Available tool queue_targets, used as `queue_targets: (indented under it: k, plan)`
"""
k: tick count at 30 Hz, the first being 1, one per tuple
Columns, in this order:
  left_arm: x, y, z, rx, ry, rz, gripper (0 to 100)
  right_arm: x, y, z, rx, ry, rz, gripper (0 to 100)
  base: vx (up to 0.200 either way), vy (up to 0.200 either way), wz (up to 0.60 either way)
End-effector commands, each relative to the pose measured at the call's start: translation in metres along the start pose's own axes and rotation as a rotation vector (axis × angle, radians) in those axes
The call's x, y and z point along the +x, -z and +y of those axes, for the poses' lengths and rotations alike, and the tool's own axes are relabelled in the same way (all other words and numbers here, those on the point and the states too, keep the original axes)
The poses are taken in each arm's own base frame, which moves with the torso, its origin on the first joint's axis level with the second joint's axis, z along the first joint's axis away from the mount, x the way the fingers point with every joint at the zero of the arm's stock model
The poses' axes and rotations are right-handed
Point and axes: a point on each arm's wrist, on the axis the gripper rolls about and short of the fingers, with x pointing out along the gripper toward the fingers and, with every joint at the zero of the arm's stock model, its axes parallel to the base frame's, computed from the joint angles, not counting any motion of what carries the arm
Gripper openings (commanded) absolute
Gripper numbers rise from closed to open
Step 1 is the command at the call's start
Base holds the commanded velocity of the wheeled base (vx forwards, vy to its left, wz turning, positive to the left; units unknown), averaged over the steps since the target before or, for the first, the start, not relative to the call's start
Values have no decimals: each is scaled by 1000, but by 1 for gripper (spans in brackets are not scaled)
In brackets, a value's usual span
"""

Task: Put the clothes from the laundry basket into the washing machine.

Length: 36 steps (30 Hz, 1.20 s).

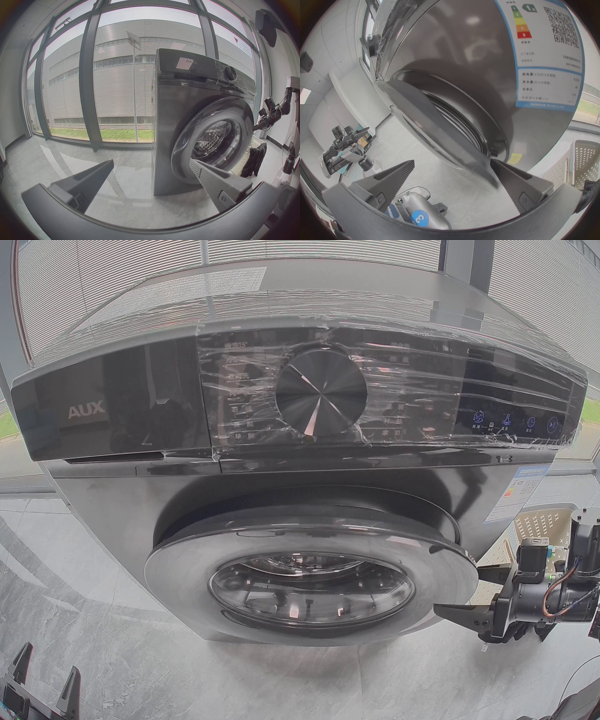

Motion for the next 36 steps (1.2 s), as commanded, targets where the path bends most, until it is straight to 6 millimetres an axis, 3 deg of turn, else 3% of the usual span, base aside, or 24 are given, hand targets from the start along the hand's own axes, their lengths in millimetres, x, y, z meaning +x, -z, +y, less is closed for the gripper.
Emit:
queue_targets:
  k: [1, 9, 12, 17, 28, 36]
  plan:
    - [0, 5, 0, 0, -2, 1, 100, -12, 6, 5, -13, -2, -9, 100, 0, 0, 0]
    - [0, 5, 0, -3, 0, 1, 100, -15, 0, 3, -18, 11, -46, 100, -50, 0, 0]
    - [0, 5, 0, -2, 0, 1, 100, -3, -6, -1, -12, 13, -33, 100, -200, 0, 0]
    - [0, 5, 0, 0, 0, 0, 100, 6, -1, -2, -3, 3, 11, 100, -40, 0, 0]
    - [0, 5, 0, 0, 0, 1, 100, -15, 7, 5, -13, 3, -18, 100, 0, 0, 0]
    - [0, 5, 0, -3, 1, 1, 100, 4, 1, -3, 2, 8, 14, 100, -125, 0, 0]
